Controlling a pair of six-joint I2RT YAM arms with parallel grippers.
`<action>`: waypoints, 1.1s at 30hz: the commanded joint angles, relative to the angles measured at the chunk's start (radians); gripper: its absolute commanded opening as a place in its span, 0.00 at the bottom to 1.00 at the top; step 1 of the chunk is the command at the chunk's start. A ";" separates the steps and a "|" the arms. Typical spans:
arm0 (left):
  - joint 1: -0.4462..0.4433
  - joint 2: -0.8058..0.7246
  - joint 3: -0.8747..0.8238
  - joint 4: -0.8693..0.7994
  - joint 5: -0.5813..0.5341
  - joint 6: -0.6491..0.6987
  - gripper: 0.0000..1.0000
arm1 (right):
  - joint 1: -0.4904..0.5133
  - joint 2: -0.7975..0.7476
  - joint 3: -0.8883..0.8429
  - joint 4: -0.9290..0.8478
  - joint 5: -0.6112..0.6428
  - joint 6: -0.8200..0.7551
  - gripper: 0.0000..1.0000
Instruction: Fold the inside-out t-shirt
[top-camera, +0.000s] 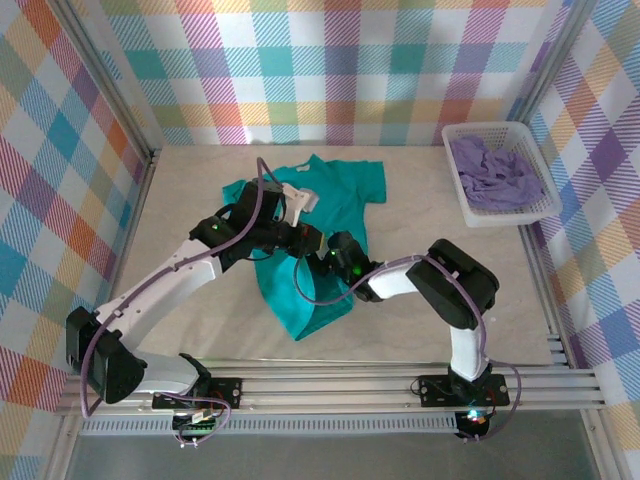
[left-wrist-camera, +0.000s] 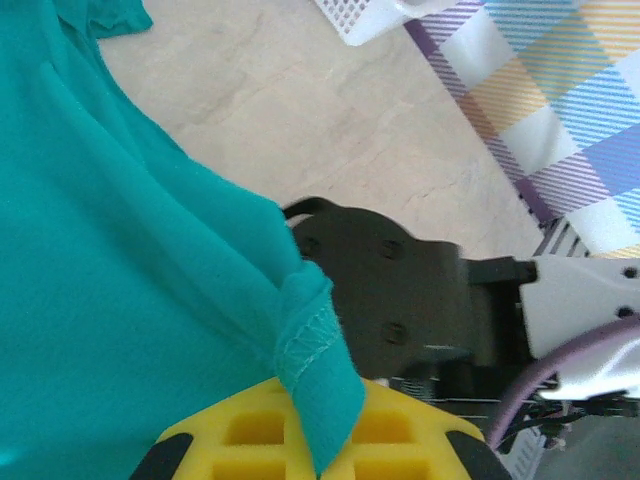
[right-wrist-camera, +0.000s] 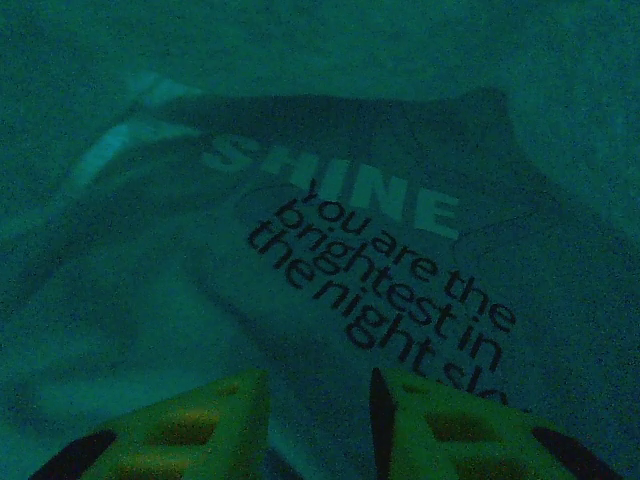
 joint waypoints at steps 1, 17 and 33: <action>-0.004 -0.060 -0.003 0.065 0.064 -0.032 0.00 | -0.007 0.028 0.079 -0.161 0.008 0.017 0.34; -0.006 -0.162 -0.024 -0.025 -0.183 0.012 0.00 | -0.172 -0.021 0.153 -0.301 -0.443 0.219 0.35; -0.036 -0.075 0.155 0.110 -0.042 -0.080 0.00 | -0.080 0.090 0.410 -0.598 -0.093 -0.004 0.36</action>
